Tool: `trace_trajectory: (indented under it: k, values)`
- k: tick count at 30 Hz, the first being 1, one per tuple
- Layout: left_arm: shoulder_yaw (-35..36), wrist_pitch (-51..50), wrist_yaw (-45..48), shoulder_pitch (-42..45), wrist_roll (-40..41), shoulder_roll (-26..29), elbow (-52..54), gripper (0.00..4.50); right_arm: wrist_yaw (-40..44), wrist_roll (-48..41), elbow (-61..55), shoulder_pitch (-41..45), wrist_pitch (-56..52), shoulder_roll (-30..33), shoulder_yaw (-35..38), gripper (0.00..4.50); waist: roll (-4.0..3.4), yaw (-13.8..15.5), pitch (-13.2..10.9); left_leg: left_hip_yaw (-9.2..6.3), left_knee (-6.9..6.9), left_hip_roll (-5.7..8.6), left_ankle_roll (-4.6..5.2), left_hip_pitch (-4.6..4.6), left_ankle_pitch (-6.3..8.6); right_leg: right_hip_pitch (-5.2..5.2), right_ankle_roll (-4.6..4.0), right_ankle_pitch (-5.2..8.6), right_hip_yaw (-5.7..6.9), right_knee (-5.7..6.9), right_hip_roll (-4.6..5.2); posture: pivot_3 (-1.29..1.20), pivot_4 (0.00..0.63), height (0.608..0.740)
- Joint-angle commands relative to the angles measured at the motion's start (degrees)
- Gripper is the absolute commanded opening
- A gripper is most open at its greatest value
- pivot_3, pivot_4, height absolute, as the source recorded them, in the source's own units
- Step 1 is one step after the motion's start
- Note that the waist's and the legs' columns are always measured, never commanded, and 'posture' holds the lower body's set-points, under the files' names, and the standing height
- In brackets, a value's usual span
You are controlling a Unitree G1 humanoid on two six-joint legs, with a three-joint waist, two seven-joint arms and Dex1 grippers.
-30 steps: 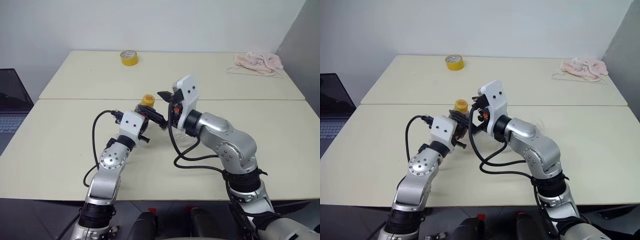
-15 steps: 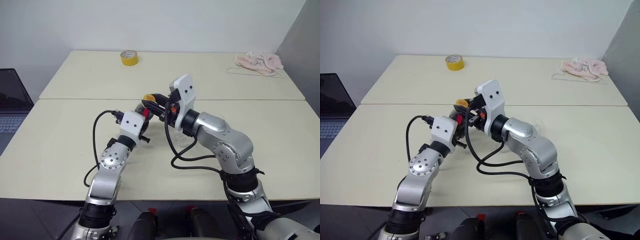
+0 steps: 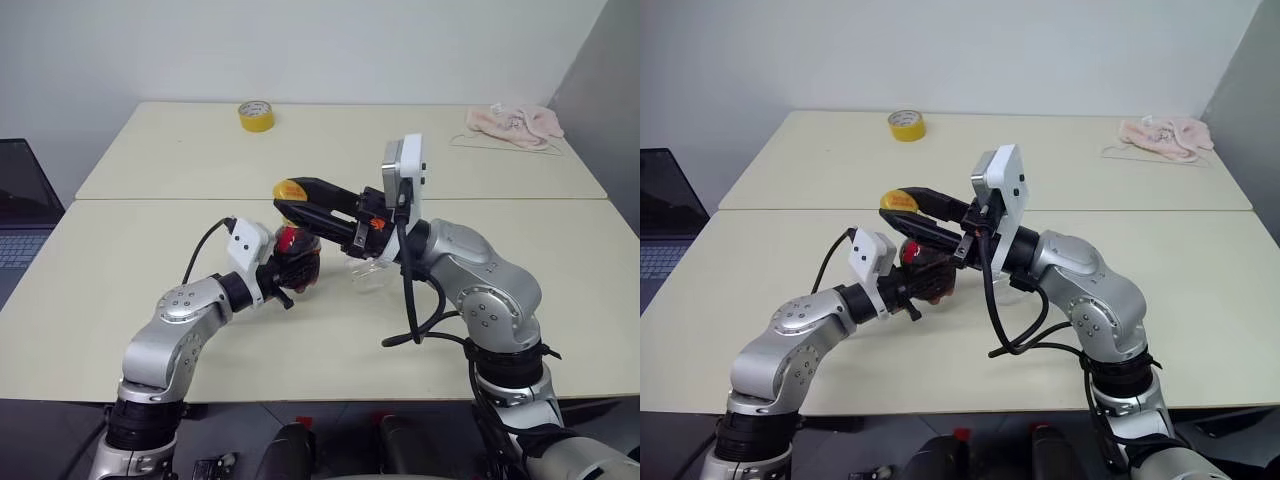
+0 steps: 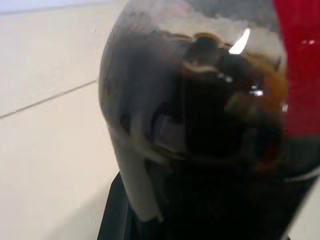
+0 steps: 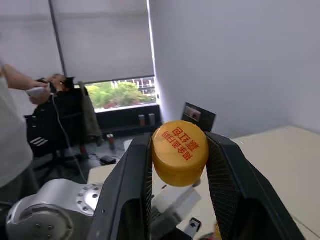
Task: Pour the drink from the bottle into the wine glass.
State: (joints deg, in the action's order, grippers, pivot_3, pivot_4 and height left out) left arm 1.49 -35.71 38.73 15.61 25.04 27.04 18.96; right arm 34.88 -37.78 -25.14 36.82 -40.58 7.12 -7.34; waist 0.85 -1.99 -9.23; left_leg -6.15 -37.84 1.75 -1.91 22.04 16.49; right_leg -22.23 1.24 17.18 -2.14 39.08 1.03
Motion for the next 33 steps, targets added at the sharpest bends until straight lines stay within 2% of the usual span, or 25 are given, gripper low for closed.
trace_trajectory:
  k: [1,9,13,18,21,24,32,33]
  values:
    - [1.66,2.14,-1.0,2.88,0.19,-0.17,-0.04,0.77,-1.41,-1.6,-1.09,-0.35,-0.21,0.6,2.06,1.23,0.0,0.15,0.0,0.0,0.0,0.0,0.0,0.0,0.0,0.0,0.0,0.0,0.0,0.0,0.0,0.0,0.15,0.74]
    - [1.57,9.06,-12.56,1.26,-6.54,-6.37,0.04,0.77,-3.33,4.06,-3.6,-8.33,2.29,11.3,5.06,1.23,0.03,0.41,0.0,0.05,-0.01,0.06,-0.19,0.07,-0.1,0.0,0.0,0.0,-0.06,-0.1,0.07,0.0,0.15,0.74]
    - [0.28,13.0,-18.08,-1.03,-11.39,-9.56,0.74,0.77,-6.26,7.69,-3.3,-13.44,6.04,15.05,10.43,1.23,0.04,0.38,-0.01,0.07,0.0,0.04,-0.17,0.07,-0.1,0.0,0.01,0.0,-0.07,-0.07,0.05,0.0,0.15,0.74]
    - [-1.59,16.23,-21.53,-3.05,-15.34,-11.79,1.61,0.77,-6.14,11.97,-2.22,-26.5,13.44,19.16,18.53,1.23,0.07,0.74,0.0,0.11,0.0,0.04,-0.01,0.07,0.0,0.05,0.01,0.0,-0.1,-0.09,0.05,0.0,0.15,0.74]
    - [-1.73,17.29,-22.44,-3.3,-16.39,-12.34,1.29,0.77,-6.15,15.33,-0.04,-35.71,17.92,20.28,21.73,1.23,0.09,1.14,-0.01,0.12,-0.01,0.05,0.0,0.06,0.0,0.07,0.02,0.0,-0.11,-0.09,0.05,0.0,0.15,0.74]
    - [-1.13,18.13,-23.06,-2.86,-16.83,-12.66,0.24,0.77,-8.24,19.2,3.37,-41.17,20.8,20.05,22.71,1.23,0.08,1.28,-0.01,0.18,-0.02,0.05,0.0,-0.01,0.0,0.1,0.03,0.0,-0.15,-0.04,0.04,0.0,0.15,0.74]
    - [-1.2,19.06,-22.64,-2.04,-17.01,-12.55,-0.9,0.77,-12.61,22.11,12.75,-41.06,20.22,17.38,21.66,1.23,0.08,0.88,-0.01,0.27,0.0,-0.02,-0.03,-0.12,-0.01,0.15,0.03,0.0,-0.22,-0.02,-0.02,0.0,0.15,0.74]
    - [-1.28,19.26,-22.61,-2.02,-17.15,-12.5,-0.97,0.77,-12.36,21.9,13.87,-40.75,19.92,17.19,21.45,1.58,0.08,0.92,-0.01,0.27,0.0,-0.01,-0.03,-0.11,-0.02,0.15,0.02,0.0,-0.22,-0.02,-0.02,0.0,0.15,0.74]
